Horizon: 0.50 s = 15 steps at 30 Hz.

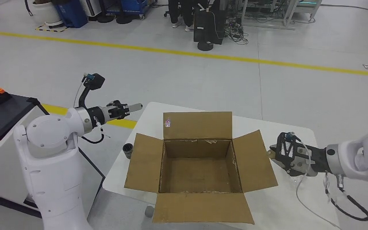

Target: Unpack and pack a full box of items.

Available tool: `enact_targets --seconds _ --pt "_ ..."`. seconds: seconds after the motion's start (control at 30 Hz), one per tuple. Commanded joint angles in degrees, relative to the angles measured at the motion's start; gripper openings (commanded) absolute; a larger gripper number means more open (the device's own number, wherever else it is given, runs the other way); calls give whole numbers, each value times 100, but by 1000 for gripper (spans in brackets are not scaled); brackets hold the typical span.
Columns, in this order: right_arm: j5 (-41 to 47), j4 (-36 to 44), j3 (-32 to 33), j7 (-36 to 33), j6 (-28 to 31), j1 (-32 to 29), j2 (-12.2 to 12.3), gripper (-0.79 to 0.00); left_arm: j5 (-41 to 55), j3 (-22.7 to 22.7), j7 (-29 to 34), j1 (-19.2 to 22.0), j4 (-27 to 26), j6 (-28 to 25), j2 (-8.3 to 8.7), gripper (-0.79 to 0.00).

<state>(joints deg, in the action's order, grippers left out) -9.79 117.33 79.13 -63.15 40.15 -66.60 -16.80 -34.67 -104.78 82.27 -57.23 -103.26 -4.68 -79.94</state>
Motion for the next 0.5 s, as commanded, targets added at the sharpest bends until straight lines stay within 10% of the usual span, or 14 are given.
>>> enact_targets --seconds 0.0,0.47 --pt "0 0 0 0 0 0 0 -785 0 0 0 0 0 0 0 0" --pt "230 35 -309 410 508 178 -91 -785 0 0 0 0 0 0 0 0"
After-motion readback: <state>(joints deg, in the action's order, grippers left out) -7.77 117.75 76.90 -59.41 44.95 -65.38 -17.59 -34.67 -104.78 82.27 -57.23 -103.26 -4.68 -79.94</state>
